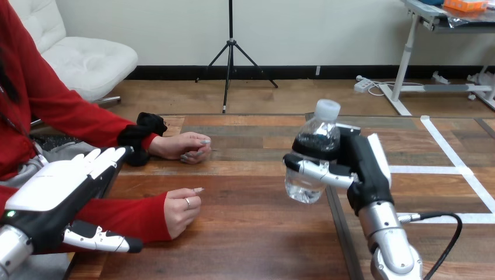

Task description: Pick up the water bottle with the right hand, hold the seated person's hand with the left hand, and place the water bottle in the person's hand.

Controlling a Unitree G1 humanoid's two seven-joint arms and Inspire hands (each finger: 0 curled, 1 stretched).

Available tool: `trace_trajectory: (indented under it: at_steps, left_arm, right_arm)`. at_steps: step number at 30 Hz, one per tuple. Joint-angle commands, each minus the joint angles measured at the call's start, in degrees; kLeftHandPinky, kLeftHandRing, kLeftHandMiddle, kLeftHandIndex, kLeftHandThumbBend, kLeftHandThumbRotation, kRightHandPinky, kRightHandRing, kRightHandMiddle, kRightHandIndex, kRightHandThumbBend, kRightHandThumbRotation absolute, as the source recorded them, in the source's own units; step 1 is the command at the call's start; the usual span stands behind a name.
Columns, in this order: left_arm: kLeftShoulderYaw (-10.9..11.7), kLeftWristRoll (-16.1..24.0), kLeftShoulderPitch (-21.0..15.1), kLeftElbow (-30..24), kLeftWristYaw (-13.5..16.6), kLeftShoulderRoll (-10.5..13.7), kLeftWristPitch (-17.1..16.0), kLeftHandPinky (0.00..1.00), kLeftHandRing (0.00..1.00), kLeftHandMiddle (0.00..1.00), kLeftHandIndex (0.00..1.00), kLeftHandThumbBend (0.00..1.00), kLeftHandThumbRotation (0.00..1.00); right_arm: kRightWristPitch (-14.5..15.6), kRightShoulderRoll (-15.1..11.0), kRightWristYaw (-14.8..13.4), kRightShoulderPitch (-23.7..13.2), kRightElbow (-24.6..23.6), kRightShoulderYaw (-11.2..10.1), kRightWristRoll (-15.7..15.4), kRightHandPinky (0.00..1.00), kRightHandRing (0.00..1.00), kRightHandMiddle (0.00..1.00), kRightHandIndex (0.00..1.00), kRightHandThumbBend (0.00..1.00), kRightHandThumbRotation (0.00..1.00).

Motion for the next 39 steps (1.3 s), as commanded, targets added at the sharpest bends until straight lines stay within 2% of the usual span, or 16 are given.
trace_trajectory:
  at_steps: [1, 5, 11, 20, 26, 33, 39]
  left_arm:
    - [-2.36, 1.60, -4.87, 0.09, 1.57, 2.30, 1.99, 0.99, 0.99, 0.98, 1.00, 1.00, 0.54]
    - [-3.60, 2.49, -5.78, 0.74, 2.54, 2.40, 2.86, 0.96, 0.97, 0.96, 1.00, 1.00, 0.51]
    - [-6.19, 5.32, -7.79, 3.74, 7.43, 2.42, 2.28, 0.88, 0.92, 0.92, 0.97, 1.00, 0.49]
    - [-9.98, 7.09, -11.17, 9.57, 13.15, 2.03, 0.57, 0.78, 0.84, 0.85, 0.89, 1.00, 0.46]
    - [-11.70, 6.18, -12.66, 12.35, 14.07, 1.29, 0.23, 0.72, 0.78, 0.81, 0.85, 1.00, 0.43]
    - [-13.43, 5.46, -13.83, 14.66, 15.02, 0.43, 0.23, 0.67, 0.75, 0.78, 0.82, 1.00, 0.39]
    - [-14.67, 5.43, -14.59, 16.33, 16.63, -0.21, 0.10, 0.65, 0.72, 0.76, 0.80, 1.00, 0.36]
  right_arm:
    - [0.34, -0.78, 0.29, -1.83, -6.36, -0.95, 1.39, 0.12, 0.17, 0.22, 0.24, 0.69, 0.00]
    - [0.92, -1.07, 0.40, -1.26, -8.28, -0.87, 1.41, 0.12, 0.17, 0.22, 0.24, 0.69, 0.00]
    - [1.74, -1.13, 1.00, -0.32, -11.47, -1.01, 2.01, 0.12, 0.17, 0.22, 0.24, 0.69, 0.00]
    - [2.39, -1.81, -1.57, 0.87, -15.61, -0.65, -1.04, 0.12, 0.16, 0.22, 0.25, 0.71, 0.00]
    - [3.58, -1.63, -0.63, 1.55, -18.27, -0.66, -0.13, 0.12, 0.16, 0.21, 0.24, 0.70, 0.00]
    - [6.67, -0.84, 0.98, 2.56, -22.46, -0.70, 2.26, 0.11, 0.15, 0.21, 0.24, 0.69, 0.00]
    - [8.36, -0.65, 0.95, 3.25, -25.41, -0.53, 2.15, 0.11, 0.15, 0.21, 0.24, 0.69, 0.00]
